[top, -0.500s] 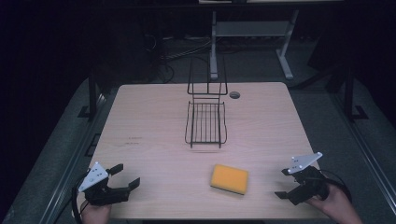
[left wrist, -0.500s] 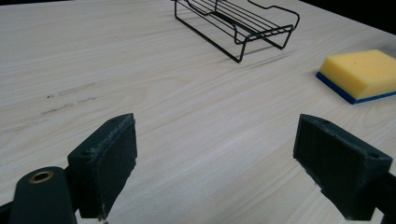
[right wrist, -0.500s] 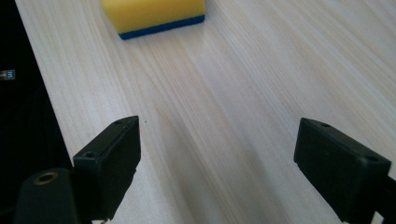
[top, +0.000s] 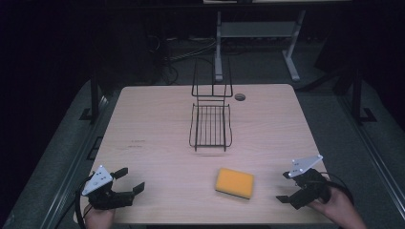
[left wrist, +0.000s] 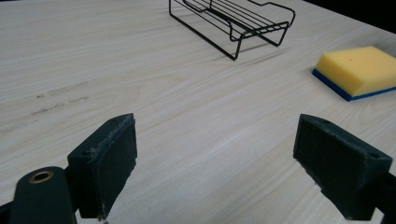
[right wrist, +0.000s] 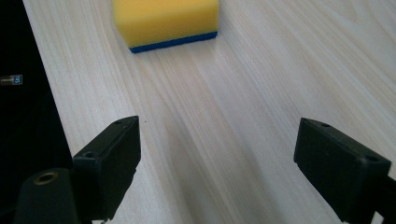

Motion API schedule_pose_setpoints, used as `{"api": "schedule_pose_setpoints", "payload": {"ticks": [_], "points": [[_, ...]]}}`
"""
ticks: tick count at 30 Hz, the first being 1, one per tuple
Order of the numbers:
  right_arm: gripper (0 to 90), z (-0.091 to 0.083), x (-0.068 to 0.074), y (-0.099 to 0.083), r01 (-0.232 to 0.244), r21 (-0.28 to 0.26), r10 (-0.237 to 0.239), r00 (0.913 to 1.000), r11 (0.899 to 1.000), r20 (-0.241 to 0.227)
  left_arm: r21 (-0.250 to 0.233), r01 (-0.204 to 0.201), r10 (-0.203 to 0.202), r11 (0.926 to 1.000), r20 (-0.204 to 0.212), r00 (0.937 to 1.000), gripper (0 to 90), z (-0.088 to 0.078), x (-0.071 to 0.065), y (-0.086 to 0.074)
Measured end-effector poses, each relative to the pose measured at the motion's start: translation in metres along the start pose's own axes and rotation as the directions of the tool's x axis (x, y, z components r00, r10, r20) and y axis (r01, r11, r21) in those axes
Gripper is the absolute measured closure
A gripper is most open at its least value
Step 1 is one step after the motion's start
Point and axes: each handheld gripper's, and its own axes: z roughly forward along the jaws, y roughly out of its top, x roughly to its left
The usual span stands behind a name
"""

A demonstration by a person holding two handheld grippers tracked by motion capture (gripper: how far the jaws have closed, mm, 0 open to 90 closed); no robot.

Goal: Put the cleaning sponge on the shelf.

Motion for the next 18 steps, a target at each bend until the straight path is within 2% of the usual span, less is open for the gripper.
{"api": "schedule_pose_setpoints", "payload": {"ticks": [8, 18], "points": [[14.5, 0.000, 0.005, 0.007, 0.017, -0.004, -0.017, 0.9998, 1.000, -0.004, -0.009, -0.011, 0.011, 0.9999, 0.015, 0.9998, 12.8, -0.002, -0.002, 0.000], [14.5, 0.000, 0.012, 0.017, 0.053, -0.021, -0.053, 0.9986, 0.998, -0.002, -0.021, -0.004, 0.004, 0.9998, 0.001, 1.0000, 12.8, -0.007, -0.001, -0.001]]}}
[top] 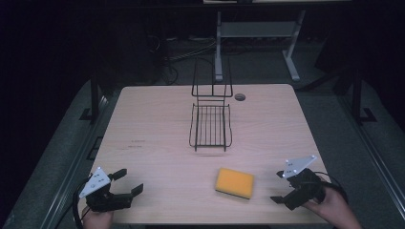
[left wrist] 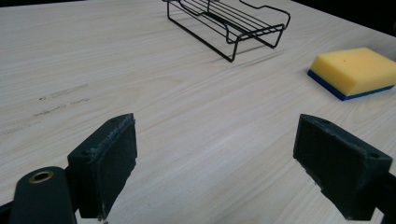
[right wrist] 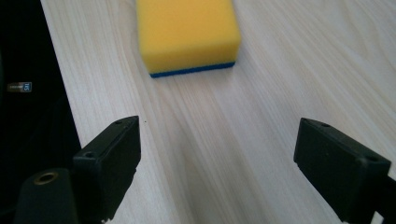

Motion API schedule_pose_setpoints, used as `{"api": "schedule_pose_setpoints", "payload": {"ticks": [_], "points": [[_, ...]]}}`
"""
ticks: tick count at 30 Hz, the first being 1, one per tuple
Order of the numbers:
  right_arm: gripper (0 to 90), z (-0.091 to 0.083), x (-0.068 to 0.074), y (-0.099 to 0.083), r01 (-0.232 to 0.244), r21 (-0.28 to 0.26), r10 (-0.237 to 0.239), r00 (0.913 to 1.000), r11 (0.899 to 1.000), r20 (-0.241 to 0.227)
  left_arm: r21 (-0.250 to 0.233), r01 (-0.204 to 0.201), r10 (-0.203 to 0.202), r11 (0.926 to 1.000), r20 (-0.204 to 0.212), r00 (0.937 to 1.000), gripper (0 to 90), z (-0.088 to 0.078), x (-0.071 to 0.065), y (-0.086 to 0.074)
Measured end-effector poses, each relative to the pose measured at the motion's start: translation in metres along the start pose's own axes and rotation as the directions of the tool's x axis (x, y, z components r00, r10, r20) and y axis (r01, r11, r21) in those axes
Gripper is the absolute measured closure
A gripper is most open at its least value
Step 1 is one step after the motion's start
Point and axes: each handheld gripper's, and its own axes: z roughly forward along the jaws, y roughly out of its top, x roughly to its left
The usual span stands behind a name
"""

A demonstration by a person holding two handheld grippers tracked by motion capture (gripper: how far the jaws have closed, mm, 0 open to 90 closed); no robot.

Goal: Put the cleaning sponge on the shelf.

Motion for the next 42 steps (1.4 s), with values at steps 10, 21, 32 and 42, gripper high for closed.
{"api": "schedule_pose_setpoints", "payload": {"ticks": [10, 21, 32, 42], "points": [[14.6, 0.006, 0.002, 0.006, 0.017, 0.009, -0.017, 0.9997, 1.000, -0.015, 0.001, 0.002, -0.002, 1.0000, -0.002, 1.0000, 12.8, 0.000, 0.001, 0.000], [14.5, 0.010, 0.006, 0.019, 0.043, 0.017, -0.043, 0.9987, 0.999, -0.026, -0.003, 0.001, -0.001, 1.0000, -0.005, 1.0000, 12.9, -0.002, 0.001, 0.000], [14.6, 0.021, 0.008, 0.039, 0.079, 0.017, -0.078, 0.9957, 0.997, -0.050, -0.018, 0.007, -0.008, 0.9998, -0.007, 0.9999, 12.8, -0.006, 0.004, -0.001], [14.5, 0.031, 0.011, 0.053, 0.108, 0.037, -0.105, 0.9911, 0.993, -0.082, -0.022, 0.004, -0.004, 0.9998, 0.005, 1.0000, 12.8, -0.006, 0.004, -0.001]]}}
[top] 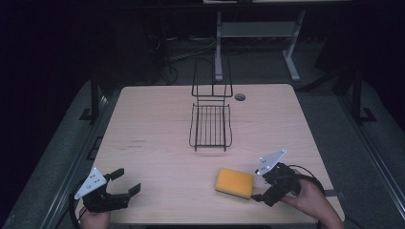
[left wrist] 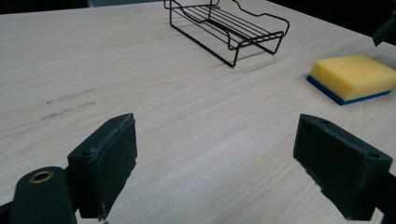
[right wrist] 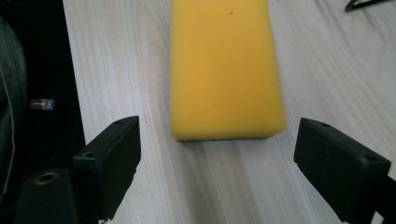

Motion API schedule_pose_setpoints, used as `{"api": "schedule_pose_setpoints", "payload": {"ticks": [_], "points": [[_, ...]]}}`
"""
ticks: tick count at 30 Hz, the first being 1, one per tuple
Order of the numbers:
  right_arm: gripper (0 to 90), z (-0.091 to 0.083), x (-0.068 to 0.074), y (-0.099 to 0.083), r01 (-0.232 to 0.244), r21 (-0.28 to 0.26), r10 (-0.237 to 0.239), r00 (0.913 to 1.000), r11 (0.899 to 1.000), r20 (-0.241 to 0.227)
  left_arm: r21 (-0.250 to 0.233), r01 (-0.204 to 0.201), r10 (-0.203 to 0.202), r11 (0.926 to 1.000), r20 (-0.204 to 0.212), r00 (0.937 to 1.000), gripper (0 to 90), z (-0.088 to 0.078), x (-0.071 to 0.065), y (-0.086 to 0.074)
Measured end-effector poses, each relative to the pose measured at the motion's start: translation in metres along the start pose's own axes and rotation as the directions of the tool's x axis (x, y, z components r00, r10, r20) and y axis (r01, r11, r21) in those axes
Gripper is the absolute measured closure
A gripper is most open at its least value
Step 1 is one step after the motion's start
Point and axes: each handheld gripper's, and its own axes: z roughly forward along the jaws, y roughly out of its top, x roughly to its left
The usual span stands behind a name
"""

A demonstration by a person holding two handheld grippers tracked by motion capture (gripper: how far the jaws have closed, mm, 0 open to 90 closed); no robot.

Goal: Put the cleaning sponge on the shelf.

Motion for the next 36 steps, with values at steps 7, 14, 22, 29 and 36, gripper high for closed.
{"api": "schedule_pose_setpoints", "payload": {"ticks": [7, 14, 22, 29, 36], "points": [[14.5, 0.001, -0.002, 0.010, 0.013, -0.004, -0.013, 0.9999, 1.000, -0.007, 0.000, 0.001, -0.001, 1.0000, -0.005, 1.0000, 12.9, -0.001, 0.001, 0.000], [14.5, 0.004, -0.001, 0.016, 0.027, 0.006, -0.027, 0.9996, 1.000, -0.013, 0.000, 0.000, 0.000, 1.0000, -0.007, 1.0000, 12.8, -0.001, 0.001, 0.000], [14.1, 0.011, -0.003, 0.026, 0.046, 0.026, -0.046, 0.9987, 0.999, -0.022, -0.002, 0.001, -0.001, 1.0000, -0.009, 1.0000, 12.8, -0.002, 0.002, 0.000], [14.1, 0.017, -0.003, 0.034, 0.055, 0.024, -0.054, 0.9983, 0.998, -0.023, -0.001, 0.000, 0.000, 1.0000, -0.008, 1.0000, 12.8, -0.003, 0.002, 0.000], [13.6, 0.023, -0.005, 0.039, 0.059, 0.026, -0.058, 0.9979, 0.998, -0.029, -0.001, 0.000, 0.000, 1.0000, -0.010, 0.9999, 12.9, -0.003, 0.003, -0.001]]}}
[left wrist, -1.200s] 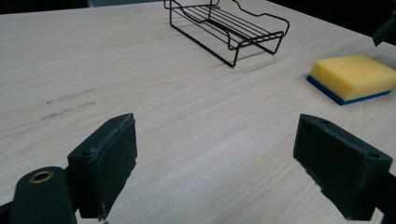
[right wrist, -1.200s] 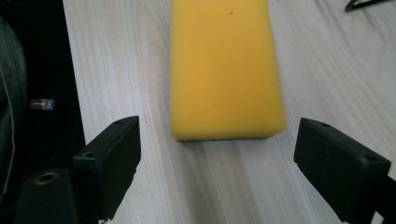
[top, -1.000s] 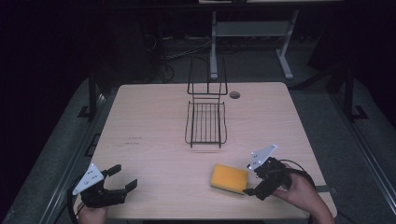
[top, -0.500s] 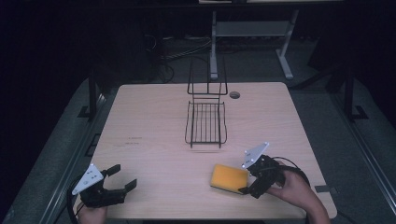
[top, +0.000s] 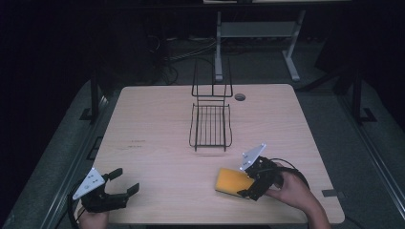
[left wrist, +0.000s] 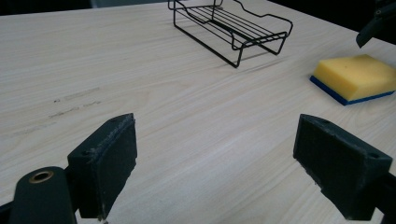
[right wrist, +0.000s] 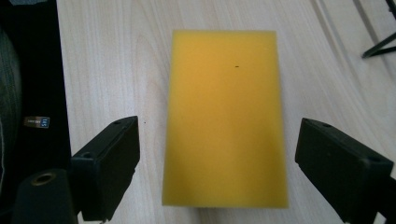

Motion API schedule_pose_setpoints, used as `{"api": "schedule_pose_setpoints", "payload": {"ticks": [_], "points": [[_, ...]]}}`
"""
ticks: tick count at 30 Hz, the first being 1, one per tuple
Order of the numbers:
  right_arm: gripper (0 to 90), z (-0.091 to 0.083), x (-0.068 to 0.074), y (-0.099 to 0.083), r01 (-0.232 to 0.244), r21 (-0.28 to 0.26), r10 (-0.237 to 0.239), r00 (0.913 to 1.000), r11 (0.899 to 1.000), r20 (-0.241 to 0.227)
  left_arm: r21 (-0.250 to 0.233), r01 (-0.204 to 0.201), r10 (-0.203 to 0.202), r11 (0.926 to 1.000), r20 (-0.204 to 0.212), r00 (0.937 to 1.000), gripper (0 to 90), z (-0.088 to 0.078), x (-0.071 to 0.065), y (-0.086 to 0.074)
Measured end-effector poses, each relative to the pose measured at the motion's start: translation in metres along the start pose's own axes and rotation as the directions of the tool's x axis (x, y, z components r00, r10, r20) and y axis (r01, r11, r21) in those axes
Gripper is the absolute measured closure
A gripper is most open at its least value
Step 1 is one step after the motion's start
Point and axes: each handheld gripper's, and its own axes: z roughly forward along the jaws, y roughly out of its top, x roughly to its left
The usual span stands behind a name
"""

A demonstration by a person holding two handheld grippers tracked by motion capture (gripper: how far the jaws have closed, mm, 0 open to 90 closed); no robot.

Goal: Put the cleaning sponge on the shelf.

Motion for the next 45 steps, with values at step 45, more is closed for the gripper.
{"api": "schedule_pose_setpoints", "payload": {"ticks": [45], "points": [[13.5, 0.034, -0.007, 0.012, -0.010, 0.056, 0.011, 0.9996, 0.998, -0.025, -0.002, -0.009, 0.009, 1.0000, 0.004, 1.0000, 12.8, 0.000, -0.002, 0.000]]}}
